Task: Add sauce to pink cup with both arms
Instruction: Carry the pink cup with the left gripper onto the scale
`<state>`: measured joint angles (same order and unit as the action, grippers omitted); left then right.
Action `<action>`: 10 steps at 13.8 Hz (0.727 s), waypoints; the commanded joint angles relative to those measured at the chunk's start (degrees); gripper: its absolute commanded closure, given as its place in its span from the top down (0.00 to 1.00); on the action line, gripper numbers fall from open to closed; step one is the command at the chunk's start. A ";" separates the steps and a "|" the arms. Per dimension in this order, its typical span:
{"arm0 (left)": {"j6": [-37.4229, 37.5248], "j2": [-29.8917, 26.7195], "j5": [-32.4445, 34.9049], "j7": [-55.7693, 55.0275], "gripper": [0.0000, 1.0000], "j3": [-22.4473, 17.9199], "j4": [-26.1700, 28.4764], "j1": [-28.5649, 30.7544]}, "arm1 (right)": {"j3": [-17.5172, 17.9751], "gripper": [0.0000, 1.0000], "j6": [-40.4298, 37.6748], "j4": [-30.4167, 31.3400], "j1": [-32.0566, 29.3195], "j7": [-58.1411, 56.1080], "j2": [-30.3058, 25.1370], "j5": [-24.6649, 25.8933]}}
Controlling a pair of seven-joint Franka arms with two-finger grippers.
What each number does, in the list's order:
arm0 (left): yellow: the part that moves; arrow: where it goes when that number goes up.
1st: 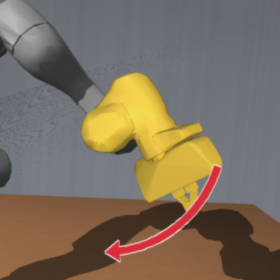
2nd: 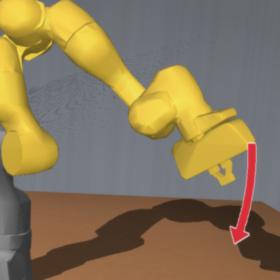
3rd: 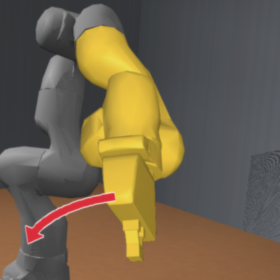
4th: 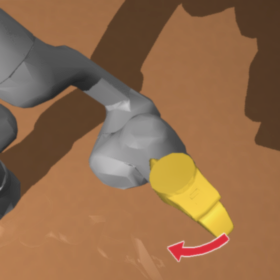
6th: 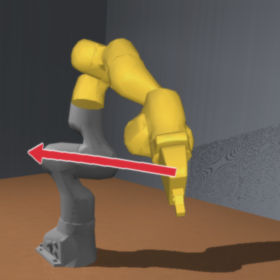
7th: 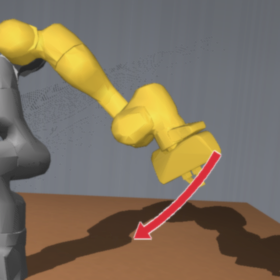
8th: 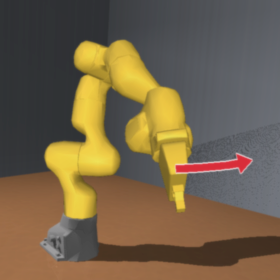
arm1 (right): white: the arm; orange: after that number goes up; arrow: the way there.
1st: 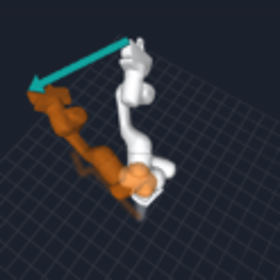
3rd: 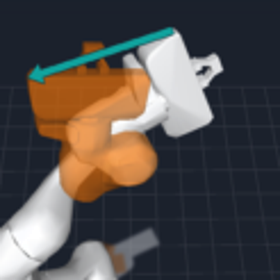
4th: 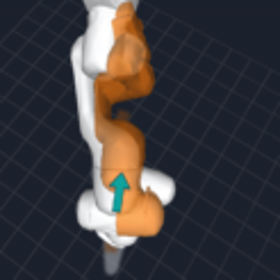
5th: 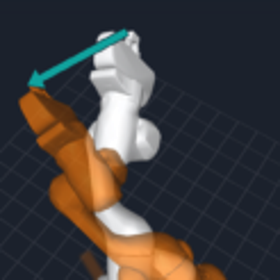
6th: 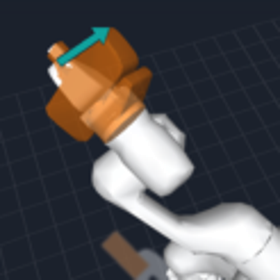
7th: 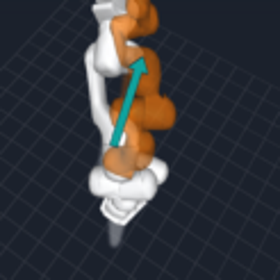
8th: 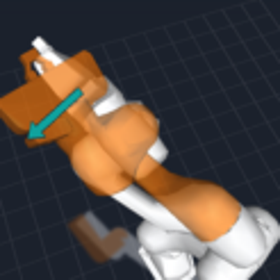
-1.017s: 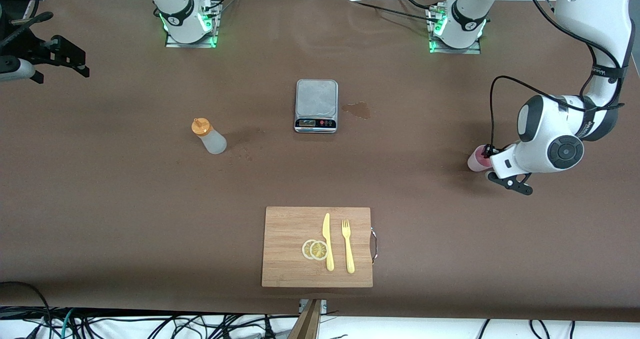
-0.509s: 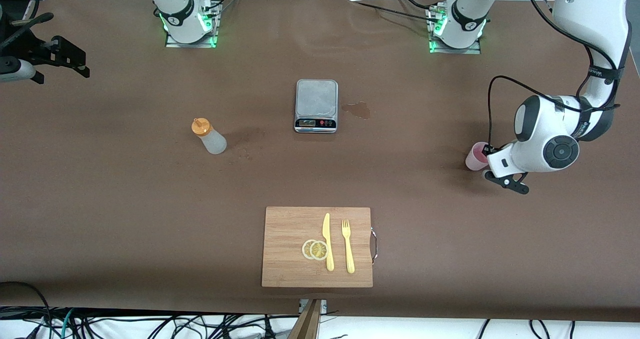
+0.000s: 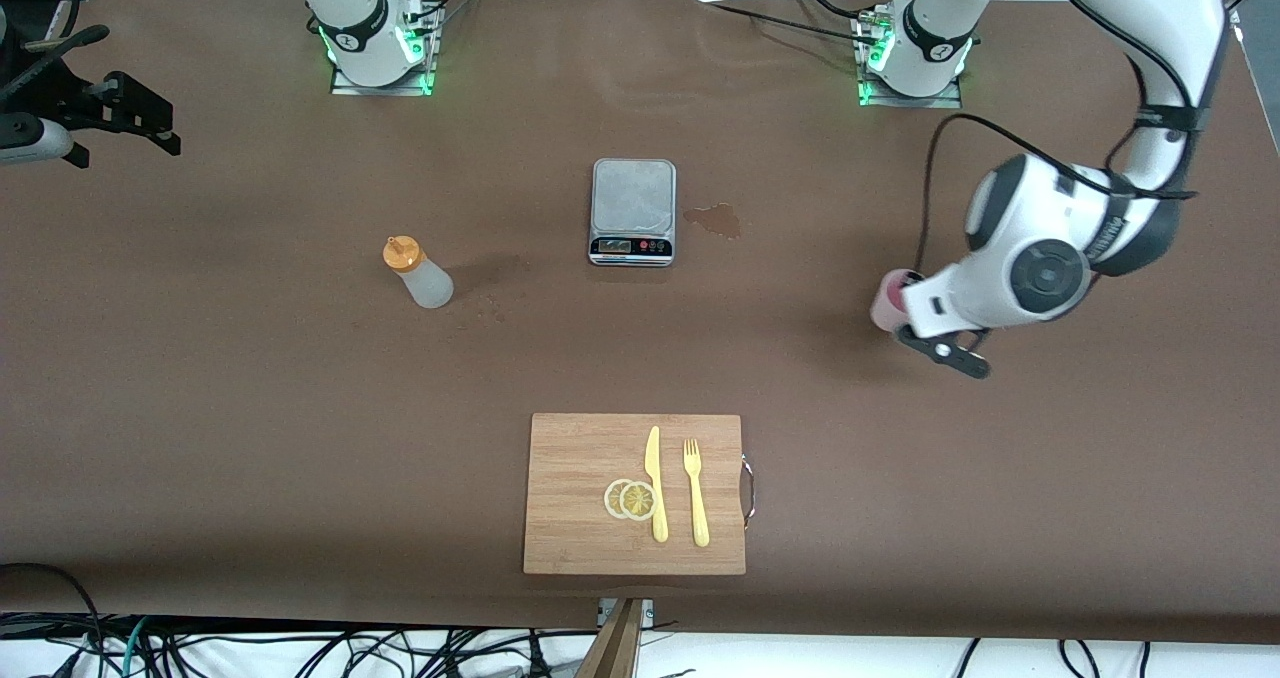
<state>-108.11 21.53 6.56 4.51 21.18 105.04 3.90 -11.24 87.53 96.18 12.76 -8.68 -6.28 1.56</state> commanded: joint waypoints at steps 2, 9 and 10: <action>2.73 0.01 -9.53 -12.20 0.00 9.47 -1.51 0.05 | 0.08 1.00 -0.69 -0.47 0.07 -0.46 0.04 -0.24; -4.02 3.25 -9.64 -41.48 0.00 15.48 -3.70 -13.81 | -0.01 1.00 -0.87 -0.38 -0.02 -0.46 0.21 0.29; -5.60 4.22 -9.20 -43.16 0.00 15.48 -3.88 -15.40 | -0.10 1.00 -0.87 -0.38 -0.11 -0.46 0.21 0.29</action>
<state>-111.68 22.81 -2.49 -34.82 37.18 103.24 -8.65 -11.27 87.31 96.20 12.81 -8.69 -6.06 1.56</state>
